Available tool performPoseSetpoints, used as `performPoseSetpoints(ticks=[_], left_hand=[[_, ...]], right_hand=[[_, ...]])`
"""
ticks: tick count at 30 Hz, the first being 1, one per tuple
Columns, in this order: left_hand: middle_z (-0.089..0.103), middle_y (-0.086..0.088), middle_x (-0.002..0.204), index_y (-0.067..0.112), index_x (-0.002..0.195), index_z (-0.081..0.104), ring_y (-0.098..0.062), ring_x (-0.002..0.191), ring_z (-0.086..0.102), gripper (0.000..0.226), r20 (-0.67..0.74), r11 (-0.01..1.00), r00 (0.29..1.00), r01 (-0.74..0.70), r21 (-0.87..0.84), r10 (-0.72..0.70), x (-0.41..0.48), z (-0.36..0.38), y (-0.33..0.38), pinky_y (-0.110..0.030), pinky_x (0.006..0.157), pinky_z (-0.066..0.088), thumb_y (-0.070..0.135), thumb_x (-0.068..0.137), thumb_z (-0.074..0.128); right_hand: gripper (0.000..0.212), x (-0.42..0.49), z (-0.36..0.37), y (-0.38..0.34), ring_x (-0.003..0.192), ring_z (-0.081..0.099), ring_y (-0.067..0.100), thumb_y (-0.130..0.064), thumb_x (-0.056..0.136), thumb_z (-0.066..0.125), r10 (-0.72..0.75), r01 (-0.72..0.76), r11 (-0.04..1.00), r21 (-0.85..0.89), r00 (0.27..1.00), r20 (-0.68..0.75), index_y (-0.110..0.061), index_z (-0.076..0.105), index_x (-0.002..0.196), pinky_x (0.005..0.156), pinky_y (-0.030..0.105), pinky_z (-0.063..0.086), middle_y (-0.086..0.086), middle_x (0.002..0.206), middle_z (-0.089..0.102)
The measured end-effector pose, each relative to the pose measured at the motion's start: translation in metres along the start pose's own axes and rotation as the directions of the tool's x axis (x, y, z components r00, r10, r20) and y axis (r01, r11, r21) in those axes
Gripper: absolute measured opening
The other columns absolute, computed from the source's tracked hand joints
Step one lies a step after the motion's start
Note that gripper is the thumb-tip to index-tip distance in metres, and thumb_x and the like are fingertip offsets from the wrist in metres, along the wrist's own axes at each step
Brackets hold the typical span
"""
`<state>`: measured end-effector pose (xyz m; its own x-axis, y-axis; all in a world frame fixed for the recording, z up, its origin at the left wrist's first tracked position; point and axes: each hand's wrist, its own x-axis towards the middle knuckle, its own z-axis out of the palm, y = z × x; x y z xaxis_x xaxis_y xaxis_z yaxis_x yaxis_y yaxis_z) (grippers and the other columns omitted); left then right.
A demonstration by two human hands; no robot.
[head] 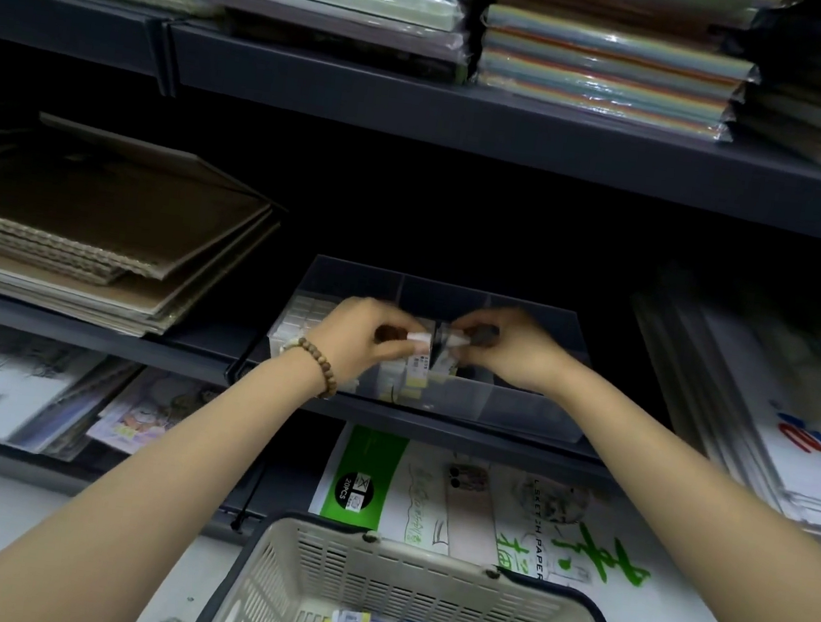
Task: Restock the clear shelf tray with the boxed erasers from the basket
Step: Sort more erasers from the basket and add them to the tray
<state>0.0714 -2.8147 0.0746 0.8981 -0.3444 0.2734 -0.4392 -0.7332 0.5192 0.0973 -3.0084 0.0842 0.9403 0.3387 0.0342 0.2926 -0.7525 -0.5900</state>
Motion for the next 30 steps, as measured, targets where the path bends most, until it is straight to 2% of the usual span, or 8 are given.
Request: performPoseSetpoints(ticks=[6,10,13,17,21,23,27,30], left_hand=[[0.066,0.003,0.094,0.020,0.105,0.071,-0.011,0.086,0.060,0.027,-0.006,1.000,1.000,-0.006,-0.010,0.006,-0.002,0.005,-0.006,-0.022,0.077,0.048,0.034,0.081,0.069],[0.068,0.008,0.095,0.024,0.101,0.073,-0.007,0.088,0.062,0.027,-0.016,0.996,0.999,0.045,-0.075,-0.047,-0.008,0.003,-0.014,-0.018,0.075,0.047,0.042,0.082,0.064],[0.069,0.007,0.096,0.025,0.096,0.074,-0.007,0.090,0.063,0.023,-0.025,0.990,0.997,0.072,-0.125,-0.076,-0.010,0.005,-0.015,-0.025,0.080,0.051,0.040,0.081,0.066],[0.063,0.014,0.092,0.029,0.092,0.074,-0.003,0.089,0.059,0.016,-0.050,0.983,0.992,0.106,-0.152,-0.115,-0.009,0.005,-0.012,-0.024,0.083,0.049,0.036,0.077,0.073],[0.058,0.009,0.094,0.028,0.096,0.074,-0.012,0.092,0.053,0.018,-0.058,0.998,0.998,0.041,0.041,-0.039,-0.015,0.005,-0.008,-0.027,0.078,0.043,0.038,0.083,0.066],[0.059,0.002,0.104,0.028,0.103,0.073,-0.016,0.098,0.052,0.024,-0.043,0.993,0.999,0.015,0.116,-0.010,-0.022,0.004,-0.007,-0.029,0.080,0.042,0.041,0.086,0.061],[0.056,-0.001,0.123,0.028,0.119,0.064,-0.017,0.115,0.047,0.036,-0.024,0.988,0.999,0.036,0.148,-0.033,-0.042,0.002,-0.001,-0.033,0.097,0.038,0.045,0.088,0.055],[0.050,-0.001,0.133,0.025,0.128,0.056,-0.018,0.124,0.042,0.045,-0.043,0.987,0.998,0.059,0.148,-0.053,-0.062,0.005,0.007,-0.035,0.104,0.035,0.045,0.089,0.054]], right_hand=[[0.031,0.001,0.004,-0.003,0.081,0.057,0.011,-0.021,0.078,0.075,0.036,-0.036,0.999,-0.027,0.999,-0.030,-0.015,0.063,0.107,0.070,0.022,0.043,-0.003,0.090,0.060],[0.026,0.005,0.005,-0.010,0.076,0.065,0.016,-0.022,0.080,0.073,0.079,-0.080,0.992,-0.099,0.997,-0.014,-0.013,0.062,0.101,0.068,0.026,0.055,0.002,0.087,0.065],[0.015,0.007,0.002,-0.014,0.062,0.064,0.009,-0.017,0.084,0.069,0.179,-0.180,0.982,0.053,0.983,0.026,-0.009,0.062,0.094,0.053,0.014,0.053,0.005,0.079,0.065],[0.019,0.006,0.001,-0.015,0.067,0.067,0.015,-0.014,0.083,0.070,0.319,-0.324,0.930,0.171,0.946,0.059,-0.002,0.064,0.097,0.068,0.023,0.057,0.010,0.083,0.066],[0.028,0.003,0.003,-0.019,0.062,0.064,0.009,-0.010,0.085,0.066,0.352,-0.369,0.894,0.254,0.929,0.112,0.005,0.063,0.108,0.054,0.011,0.054,0.019,0.096,0.069],[0.029,-0.002,0.002,-0.020,0.068,0.066,0.013,-0.011,0.086,0.065,0.351,-0.365,0.887,0.283,0.931,0.103,0.004,0.063,0.110,0.057,0.013,0.055,0.019,0.102,0.069],[0.038,-0.024,-0.002,-0.020,0.104,0.063,0.022,-0.023,0.087,0.066,0.256,-0.258,0.943,0.211,0.966,0.039,-0.004,0.060,0.120,0.095,0.034,0.050,0.013,0.117,0.064],[0.042,-0.053,-0.003,-0.024,0.110,0.057,0.012,-0.025,0.088,0.063,0.150,-0.135,0.966,0.219,0.987,-0.051,-0.009,0.055,0.127,0.091,0.021,0.045,0.004,0.121,0.061]])
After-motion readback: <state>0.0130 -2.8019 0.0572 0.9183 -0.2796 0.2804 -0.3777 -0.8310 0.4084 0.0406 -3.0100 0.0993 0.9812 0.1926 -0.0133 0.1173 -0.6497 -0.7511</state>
